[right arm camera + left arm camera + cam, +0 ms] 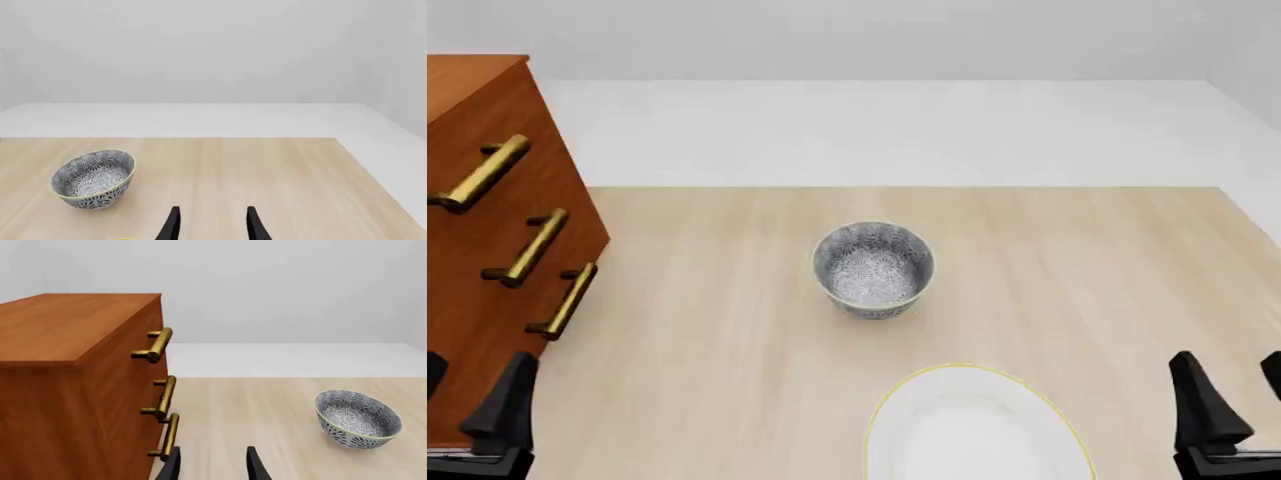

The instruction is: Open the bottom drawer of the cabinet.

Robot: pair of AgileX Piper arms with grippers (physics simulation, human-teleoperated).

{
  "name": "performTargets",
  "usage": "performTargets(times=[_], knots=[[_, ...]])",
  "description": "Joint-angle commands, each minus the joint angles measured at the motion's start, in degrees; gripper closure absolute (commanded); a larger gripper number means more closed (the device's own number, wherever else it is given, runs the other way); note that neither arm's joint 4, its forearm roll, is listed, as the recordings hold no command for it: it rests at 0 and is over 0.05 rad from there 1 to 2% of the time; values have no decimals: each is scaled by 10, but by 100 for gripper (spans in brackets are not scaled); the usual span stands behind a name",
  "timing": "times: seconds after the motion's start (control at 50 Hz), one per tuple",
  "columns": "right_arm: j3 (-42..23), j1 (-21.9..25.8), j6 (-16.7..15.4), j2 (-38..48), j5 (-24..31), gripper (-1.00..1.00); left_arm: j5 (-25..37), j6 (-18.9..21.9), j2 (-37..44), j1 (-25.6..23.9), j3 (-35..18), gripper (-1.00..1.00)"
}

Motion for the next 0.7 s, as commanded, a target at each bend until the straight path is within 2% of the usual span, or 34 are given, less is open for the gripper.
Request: performTargets(times=[0.02, 0.24, 0.42, 0.6, 0.62, 0.7], knots=[[-2, 7, -4, 4, 0, -100, -2, 4, 3, -4, -2, -100], [-1, 14, -8, 2, 3, -100, 10, 12, 1, -12, -2, -100], [0, 19, -3, 0, 8, -100, 22, 81, 6, -15, -9, -100], [-2, 24, -3, -1, 6, -100, -54, 156, 102, -6, -5, -100], [-2, 24, -1, -1, 6, -100, -69, 179, 120, -7, -1, -100], [-2, 25, 1, -1, 6, -100, -101, 210, 165, -5, 1, -100]])
